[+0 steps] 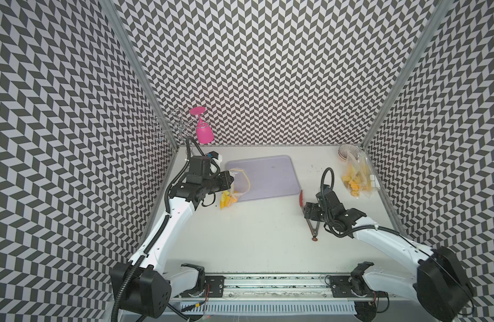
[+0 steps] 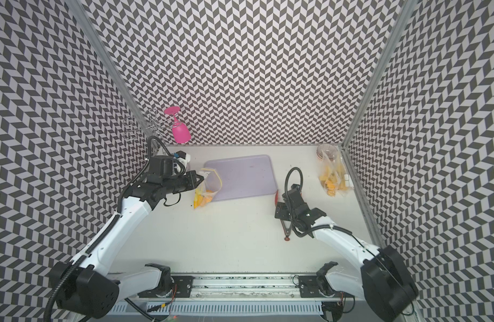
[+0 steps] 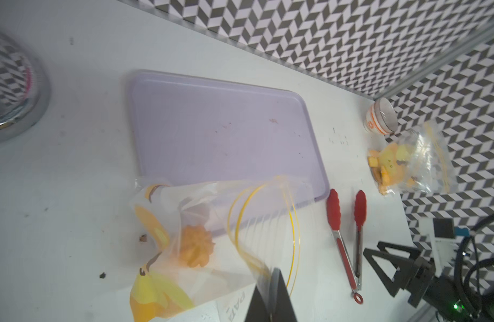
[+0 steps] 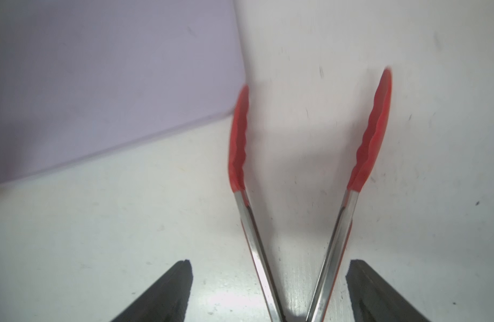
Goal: Put the cookies into a resealable bag to prevent moisture
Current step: Place the clamp at the center of the board, then place the ziploc bag at the center of the board.
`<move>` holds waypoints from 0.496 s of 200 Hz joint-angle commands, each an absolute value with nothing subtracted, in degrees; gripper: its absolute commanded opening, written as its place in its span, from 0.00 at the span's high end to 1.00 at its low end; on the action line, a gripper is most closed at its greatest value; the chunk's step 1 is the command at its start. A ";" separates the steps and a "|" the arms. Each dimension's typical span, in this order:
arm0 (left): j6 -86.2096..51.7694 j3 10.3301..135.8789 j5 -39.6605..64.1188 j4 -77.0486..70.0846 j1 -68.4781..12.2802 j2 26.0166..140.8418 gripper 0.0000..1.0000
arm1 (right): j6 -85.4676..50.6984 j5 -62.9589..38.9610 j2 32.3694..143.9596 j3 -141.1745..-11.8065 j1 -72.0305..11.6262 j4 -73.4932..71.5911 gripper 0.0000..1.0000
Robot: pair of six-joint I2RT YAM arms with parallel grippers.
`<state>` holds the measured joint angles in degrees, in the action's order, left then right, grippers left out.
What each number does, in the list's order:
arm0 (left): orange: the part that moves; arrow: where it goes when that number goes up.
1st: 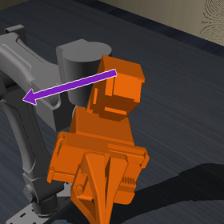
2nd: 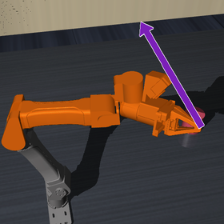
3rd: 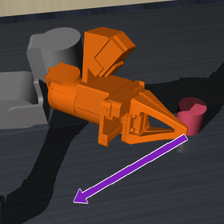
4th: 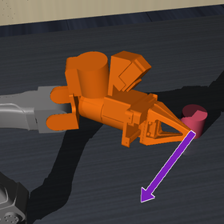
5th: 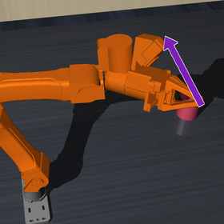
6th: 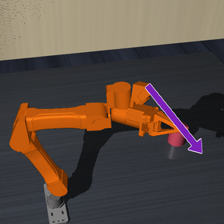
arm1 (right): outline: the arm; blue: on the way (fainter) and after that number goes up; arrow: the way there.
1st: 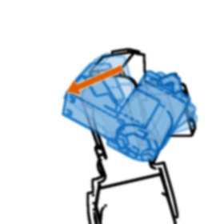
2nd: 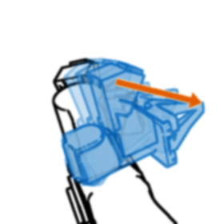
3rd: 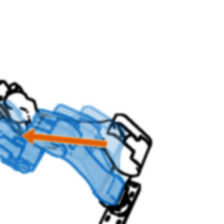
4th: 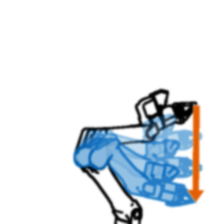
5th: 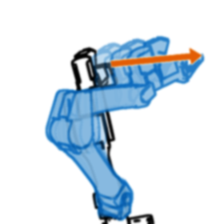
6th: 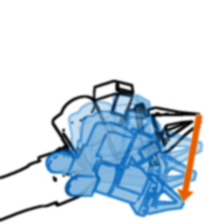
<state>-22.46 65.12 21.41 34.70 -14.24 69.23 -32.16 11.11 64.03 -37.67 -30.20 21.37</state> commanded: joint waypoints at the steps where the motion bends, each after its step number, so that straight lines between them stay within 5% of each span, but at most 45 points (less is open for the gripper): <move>1: -19.37 70.21 23.16 38.90 -19.99 68.14 1.00 | -29.26 14.59 56.11 -38.88 -30.07 16.44 0.08; 63: -10.61 73.89 25.34 46.76 -38.56 72.64 1.00 | -16.20 3.09 41.94 -32.66 -29.99 1.06 0.18; 99: -6.63 73.00 9.49 49.70 -42.02 77.84 1.00 | -8.97 -2.63 42.90 -34.61 -29.99 1.16 0.20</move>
